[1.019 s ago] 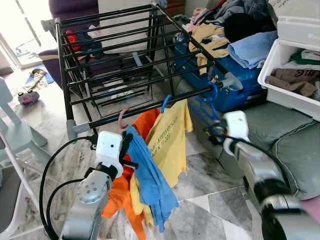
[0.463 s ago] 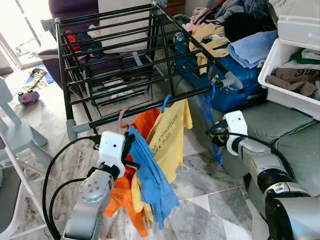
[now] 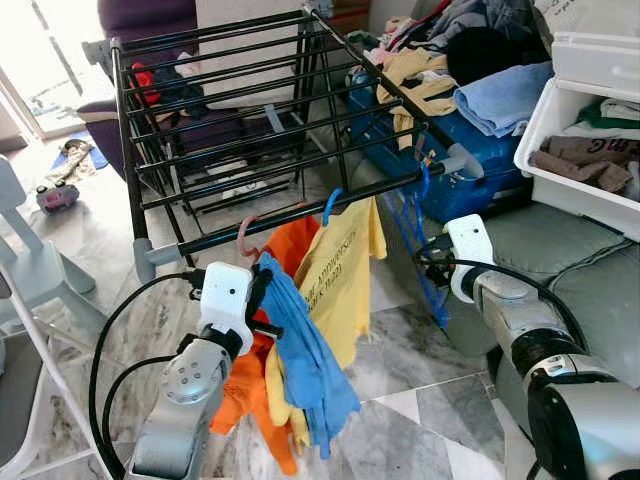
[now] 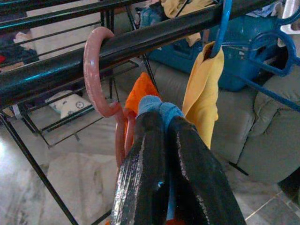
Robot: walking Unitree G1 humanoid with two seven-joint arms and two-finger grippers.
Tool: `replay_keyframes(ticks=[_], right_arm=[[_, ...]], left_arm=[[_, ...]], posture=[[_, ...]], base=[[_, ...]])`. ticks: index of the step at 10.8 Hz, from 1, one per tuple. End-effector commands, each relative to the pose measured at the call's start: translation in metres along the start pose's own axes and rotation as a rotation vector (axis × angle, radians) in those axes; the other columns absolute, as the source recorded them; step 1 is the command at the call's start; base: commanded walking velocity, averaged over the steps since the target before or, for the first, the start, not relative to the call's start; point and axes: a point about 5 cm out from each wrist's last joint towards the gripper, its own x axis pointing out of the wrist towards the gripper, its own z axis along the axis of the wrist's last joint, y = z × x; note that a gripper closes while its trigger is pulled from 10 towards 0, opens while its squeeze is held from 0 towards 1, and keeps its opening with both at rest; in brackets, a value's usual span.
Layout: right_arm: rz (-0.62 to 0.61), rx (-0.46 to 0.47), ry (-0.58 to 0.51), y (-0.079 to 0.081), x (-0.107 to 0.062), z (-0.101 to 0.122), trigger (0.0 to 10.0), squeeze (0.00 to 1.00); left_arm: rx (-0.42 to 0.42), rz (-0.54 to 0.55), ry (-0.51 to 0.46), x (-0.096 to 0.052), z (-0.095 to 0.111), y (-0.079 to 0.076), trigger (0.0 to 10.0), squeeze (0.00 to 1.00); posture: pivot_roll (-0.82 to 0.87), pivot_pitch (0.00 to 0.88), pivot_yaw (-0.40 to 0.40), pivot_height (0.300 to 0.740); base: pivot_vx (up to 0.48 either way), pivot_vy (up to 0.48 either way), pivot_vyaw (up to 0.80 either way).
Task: Hang hanger
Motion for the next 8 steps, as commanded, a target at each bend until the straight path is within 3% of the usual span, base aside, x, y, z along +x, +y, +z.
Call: replay_keyframes(ticks=[1,4,7,8], right_arm=[[-0.011,-0.014,-0.011,-0.0023,0.0007,0.0065,10.0,0.00],[-0.042,-0.006,-0.015,-0.0099,-0.0011,0.0070,10.0,0.00],[-0.020,0.013,-0.018,-0.0059,0.0003,0.0081,10.0,0.00],[-0.013,0.023,-0.019,-0.0038,0.0008,0.0075,2.7,0.00]], left_arm=[[0.002,0.000,-0.010,0.0021,0.0030,0.0021,10.0,0.00],[0.003,-0.012,-0.006,0.0027,0.0024,0.0006,10.0,0.00],[0.003,-0.018,0.003,0.0039,0.0006,-0.0001,10.0,0.00],[0.004,-0.019,0.004,0.0041,0.0004,-0.0002,10.0,0.00]], posture=[[-0.10,0.000,0.051,0.740],[-0.10,0.000,0.060,0.740],[-0.10,0.000,0.059,0.740],[-0.10,0.000,0.059,0.740]], base=[[0.000,0.000,0.00],[0.000,0.000,0.00],[0.000,0.000,0.00],[0.000,0.000,0.00]])
